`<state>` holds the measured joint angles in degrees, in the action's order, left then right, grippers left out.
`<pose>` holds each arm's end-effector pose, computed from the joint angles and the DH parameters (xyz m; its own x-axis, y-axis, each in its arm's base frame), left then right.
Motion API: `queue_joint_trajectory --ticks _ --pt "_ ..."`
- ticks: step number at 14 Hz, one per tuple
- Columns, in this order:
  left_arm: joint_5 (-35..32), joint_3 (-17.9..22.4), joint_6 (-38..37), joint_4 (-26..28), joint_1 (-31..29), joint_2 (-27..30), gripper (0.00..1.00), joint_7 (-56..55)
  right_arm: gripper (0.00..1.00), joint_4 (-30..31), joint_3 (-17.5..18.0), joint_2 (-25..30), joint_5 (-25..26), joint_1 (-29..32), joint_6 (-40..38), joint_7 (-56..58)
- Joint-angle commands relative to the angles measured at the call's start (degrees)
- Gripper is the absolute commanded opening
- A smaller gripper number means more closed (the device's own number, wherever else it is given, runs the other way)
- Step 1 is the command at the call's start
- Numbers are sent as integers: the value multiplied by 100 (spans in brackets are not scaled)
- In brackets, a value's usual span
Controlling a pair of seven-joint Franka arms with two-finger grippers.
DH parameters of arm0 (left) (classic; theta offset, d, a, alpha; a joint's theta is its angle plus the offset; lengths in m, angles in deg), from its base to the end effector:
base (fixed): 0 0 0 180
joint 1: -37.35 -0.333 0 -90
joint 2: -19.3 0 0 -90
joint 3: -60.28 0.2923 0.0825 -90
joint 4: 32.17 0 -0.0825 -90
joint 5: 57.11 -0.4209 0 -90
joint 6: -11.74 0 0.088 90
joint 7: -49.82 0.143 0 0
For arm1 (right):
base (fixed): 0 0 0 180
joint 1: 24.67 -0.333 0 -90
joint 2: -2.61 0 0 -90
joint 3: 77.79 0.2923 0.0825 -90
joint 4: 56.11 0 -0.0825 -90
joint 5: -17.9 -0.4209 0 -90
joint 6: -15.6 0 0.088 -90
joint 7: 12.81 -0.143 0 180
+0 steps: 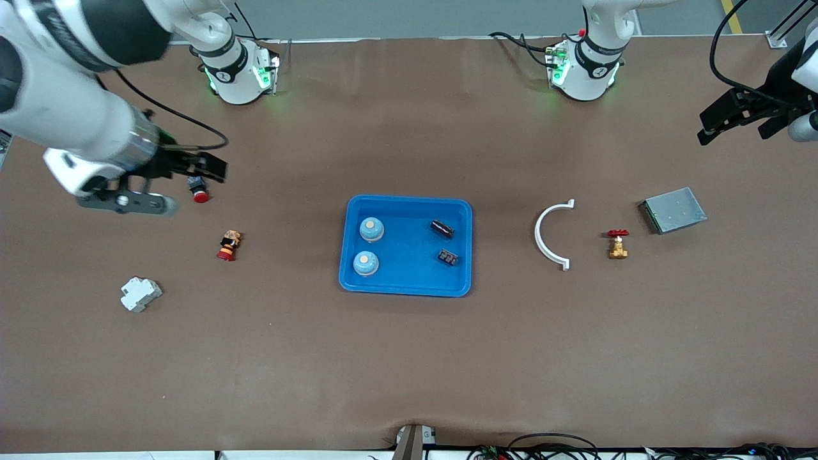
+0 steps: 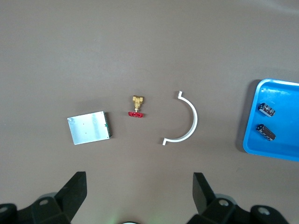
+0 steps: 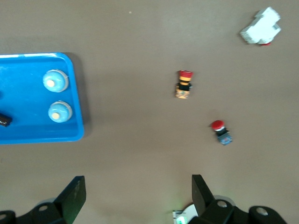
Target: Place electrolytic capacitor and blue bell in tray
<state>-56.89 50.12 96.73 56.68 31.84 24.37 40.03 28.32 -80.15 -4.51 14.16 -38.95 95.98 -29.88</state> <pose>0.5550 -0.0498 0.6171 0.9957 0.0896 0.0214 0.0898 -0.9959 -0.0082 0.5844 0.1350 0.5269 0.9757 -0.0835 -0.2024 -0.0854 -0.9963 -0.0007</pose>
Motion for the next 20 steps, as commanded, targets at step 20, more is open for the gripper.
queue_joint_trajectory --ticks 20 --pt "48 -21 -115 -96 93 -59 100 -5 100 760 130 1152 515 1753 268 1796"
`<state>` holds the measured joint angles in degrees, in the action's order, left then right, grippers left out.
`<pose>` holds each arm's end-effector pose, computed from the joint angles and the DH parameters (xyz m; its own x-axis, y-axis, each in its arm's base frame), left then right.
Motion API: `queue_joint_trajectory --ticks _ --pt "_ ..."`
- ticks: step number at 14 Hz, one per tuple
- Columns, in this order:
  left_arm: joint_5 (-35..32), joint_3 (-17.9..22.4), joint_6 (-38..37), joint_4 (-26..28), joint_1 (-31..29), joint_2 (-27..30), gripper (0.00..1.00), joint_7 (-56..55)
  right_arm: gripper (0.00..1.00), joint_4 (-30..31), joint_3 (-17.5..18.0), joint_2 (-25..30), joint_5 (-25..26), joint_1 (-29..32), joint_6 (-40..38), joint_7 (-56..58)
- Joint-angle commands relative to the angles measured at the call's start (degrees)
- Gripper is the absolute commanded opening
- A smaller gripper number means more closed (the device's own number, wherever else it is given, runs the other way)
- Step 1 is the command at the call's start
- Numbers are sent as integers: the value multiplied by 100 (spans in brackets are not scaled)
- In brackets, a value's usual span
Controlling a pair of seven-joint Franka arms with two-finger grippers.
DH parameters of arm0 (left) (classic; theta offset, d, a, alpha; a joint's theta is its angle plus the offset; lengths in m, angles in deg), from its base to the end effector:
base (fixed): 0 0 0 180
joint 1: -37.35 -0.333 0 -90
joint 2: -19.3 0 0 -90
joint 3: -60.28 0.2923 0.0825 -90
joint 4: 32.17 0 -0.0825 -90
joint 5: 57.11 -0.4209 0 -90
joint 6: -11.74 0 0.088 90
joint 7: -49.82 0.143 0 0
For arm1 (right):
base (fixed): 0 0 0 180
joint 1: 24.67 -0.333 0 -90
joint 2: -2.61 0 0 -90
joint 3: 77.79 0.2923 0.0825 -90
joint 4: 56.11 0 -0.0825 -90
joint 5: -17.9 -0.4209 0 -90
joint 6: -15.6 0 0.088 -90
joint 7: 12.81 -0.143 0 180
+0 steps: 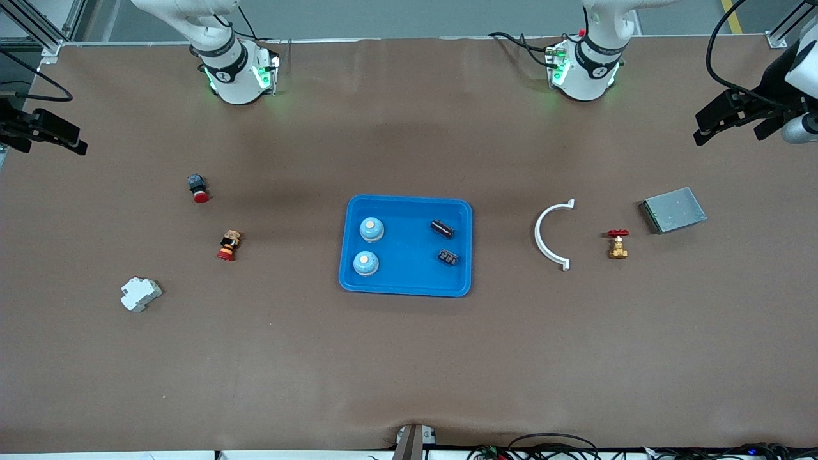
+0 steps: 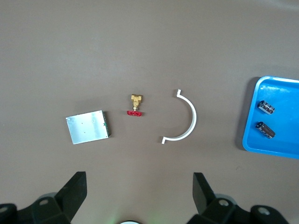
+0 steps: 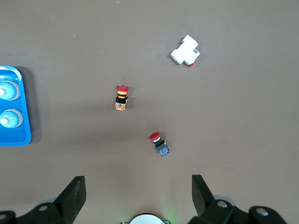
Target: Place electrolytic capacitor and blue bell in tray
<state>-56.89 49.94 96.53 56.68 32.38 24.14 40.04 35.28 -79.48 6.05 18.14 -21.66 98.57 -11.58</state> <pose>0.5550 -0.0567 0.6146 0.9969 0.0770 0.0140 0.0771 -0.9970 -0.0091 0.5558 -0.0467 0.5771 0.9944 -0.0605 -0.0869 -0.0607 -0.9982 0.0006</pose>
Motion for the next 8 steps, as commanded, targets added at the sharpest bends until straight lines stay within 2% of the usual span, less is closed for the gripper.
queue_joint_trajectory --ticks 1,8 --pt "40 -2 -86 -96 40 -35 100 -5 100 19 72 96 117 -2 -17 -87" --pt "31 -2 -95 -96 40 -35 100 -5 100 -148 46 87 90 77 61 -87"
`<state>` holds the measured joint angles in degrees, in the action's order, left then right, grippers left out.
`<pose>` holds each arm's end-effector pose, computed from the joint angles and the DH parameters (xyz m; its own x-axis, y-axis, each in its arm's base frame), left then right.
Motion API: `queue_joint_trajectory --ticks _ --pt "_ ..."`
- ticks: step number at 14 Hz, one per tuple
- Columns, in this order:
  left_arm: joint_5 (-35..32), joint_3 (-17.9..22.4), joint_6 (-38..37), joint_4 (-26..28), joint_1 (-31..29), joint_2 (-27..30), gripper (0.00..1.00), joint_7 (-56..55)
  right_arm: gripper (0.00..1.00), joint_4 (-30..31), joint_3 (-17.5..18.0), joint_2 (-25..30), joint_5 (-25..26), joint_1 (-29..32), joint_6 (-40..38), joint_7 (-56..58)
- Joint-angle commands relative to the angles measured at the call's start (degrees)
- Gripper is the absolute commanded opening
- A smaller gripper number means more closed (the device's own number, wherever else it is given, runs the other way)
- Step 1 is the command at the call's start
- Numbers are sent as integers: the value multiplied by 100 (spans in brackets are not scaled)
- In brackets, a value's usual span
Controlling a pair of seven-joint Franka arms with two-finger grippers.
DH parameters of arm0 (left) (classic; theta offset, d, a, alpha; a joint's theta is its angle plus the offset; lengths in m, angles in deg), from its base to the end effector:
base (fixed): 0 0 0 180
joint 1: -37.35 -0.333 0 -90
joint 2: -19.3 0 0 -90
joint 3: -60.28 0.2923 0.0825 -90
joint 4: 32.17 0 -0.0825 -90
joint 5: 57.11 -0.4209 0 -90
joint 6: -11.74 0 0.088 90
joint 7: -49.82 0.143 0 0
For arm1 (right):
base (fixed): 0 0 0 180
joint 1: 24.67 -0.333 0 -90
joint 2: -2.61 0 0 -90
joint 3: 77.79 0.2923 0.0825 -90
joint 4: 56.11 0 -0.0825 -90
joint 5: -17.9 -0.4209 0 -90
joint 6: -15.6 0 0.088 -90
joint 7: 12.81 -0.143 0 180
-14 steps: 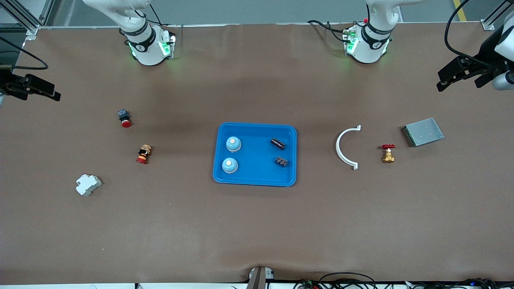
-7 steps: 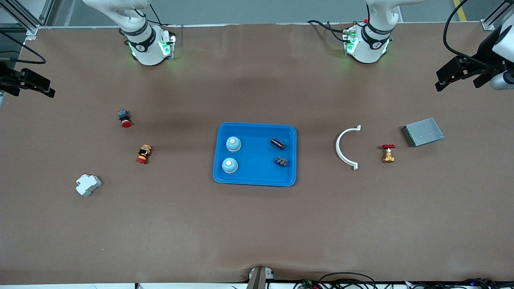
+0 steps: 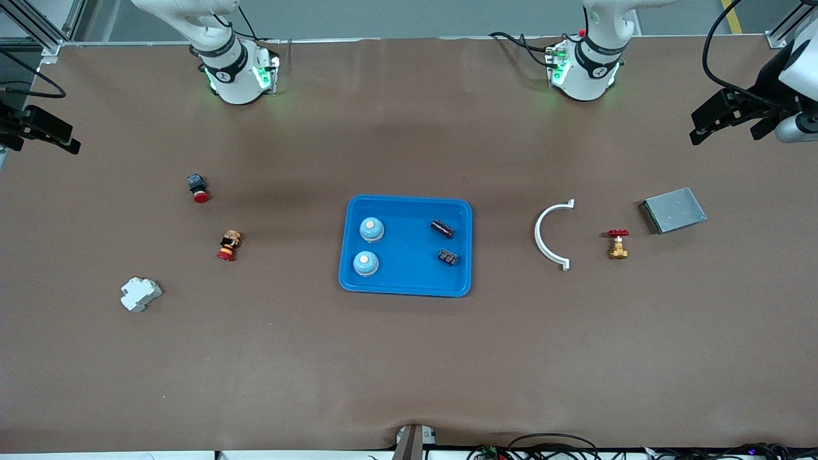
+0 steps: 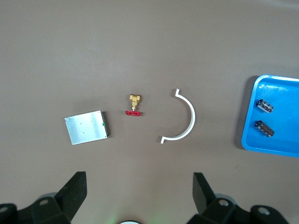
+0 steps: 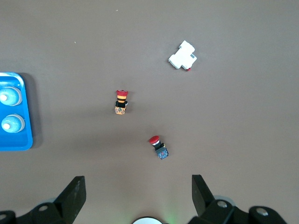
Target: Place electrolytic capacitor and blue bell in tray
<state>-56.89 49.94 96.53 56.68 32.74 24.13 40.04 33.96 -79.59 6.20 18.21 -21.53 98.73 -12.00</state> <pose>0.5547 -0.0602 0.6145 0.9974 0.0707 0.0138 0.0709 -0.9974 -0.0091 0.5564 -0.0494 0.5902 0.9957 -0.0723 -0.0585 -0.0723 -0.9974 0.0026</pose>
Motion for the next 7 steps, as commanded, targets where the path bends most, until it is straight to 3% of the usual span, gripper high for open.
queue_joint_trajectory --ticks 1,7 --pt "31 -3 -95 -96 12 -35 100 -5 100 -25 48 72 57 72 62 -45" --pt "22 -3 -104 -87 4 -35 100 -5 100 45 39 81 48 90 80 -36"
